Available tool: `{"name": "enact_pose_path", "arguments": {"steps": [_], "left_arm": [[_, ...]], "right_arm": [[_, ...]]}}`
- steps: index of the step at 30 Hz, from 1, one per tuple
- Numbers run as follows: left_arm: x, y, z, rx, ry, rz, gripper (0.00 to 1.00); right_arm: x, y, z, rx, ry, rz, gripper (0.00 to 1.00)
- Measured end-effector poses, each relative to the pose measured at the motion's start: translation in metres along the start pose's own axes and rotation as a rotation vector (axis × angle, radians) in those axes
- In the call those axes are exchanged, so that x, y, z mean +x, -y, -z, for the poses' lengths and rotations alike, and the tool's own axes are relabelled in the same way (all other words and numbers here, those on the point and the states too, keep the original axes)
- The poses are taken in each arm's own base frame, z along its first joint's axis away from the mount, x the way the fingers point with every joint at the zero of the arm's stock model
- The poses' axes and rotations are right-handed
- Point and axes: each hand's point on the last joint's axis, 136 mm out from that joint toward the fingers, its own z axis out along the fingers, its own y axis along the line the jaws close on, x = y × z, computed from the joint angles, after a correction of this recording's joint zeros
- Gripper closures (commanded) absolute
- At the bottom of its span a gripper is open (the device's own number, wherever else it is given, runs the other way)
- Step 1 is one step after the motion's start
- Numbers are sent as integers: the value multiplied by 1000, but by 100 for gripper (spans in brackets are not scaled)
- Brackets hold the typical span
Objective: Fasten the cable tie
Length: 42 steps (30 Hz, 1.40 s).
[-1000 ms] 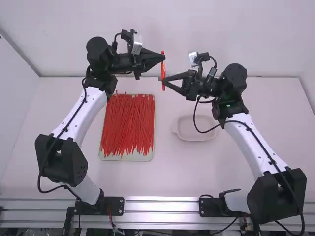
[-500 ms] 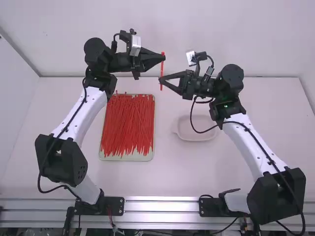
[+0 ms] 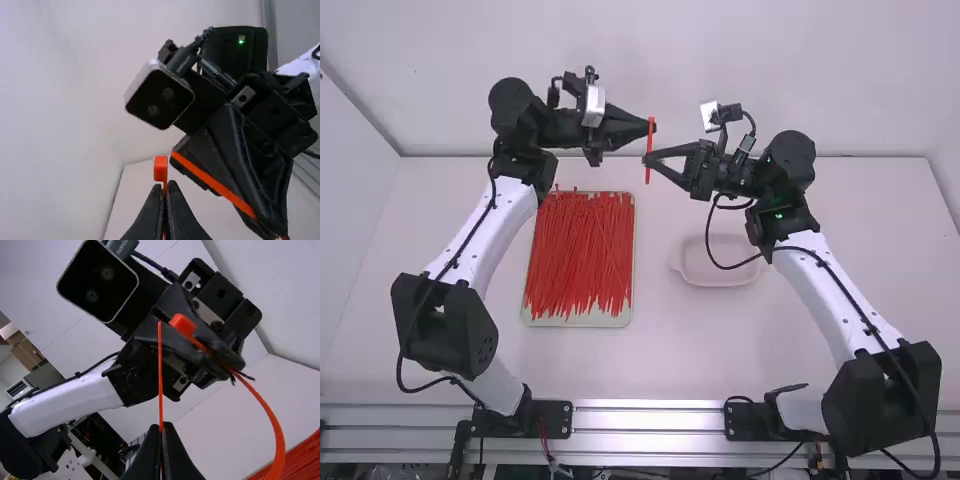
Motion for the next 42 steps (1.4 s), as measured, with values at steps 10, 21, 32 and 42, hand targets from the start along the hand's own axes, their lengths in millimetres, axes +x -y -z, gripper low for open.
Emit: {"name": "enact_pose_path", "arguments": {"steps": [10, 21, 32, 42], "left_arm": [[-7, 3, 0, 16, 11, -79, 98], [-7, 4, 0, 20, 11, -95, 98], [-5, 3, 0, 18, 7, -76, 98], [-4, 4, 0, 19, 5, -67, 98]], "right_arm": [[1, 0, 0, -1, -4, -9, 100], [3, -3, -1, -15, -16, -45, 100], [-3, -12, -1, -43, -1, -26, 100], [-12, -21, 2, -66, 27, -8, 100]]}}
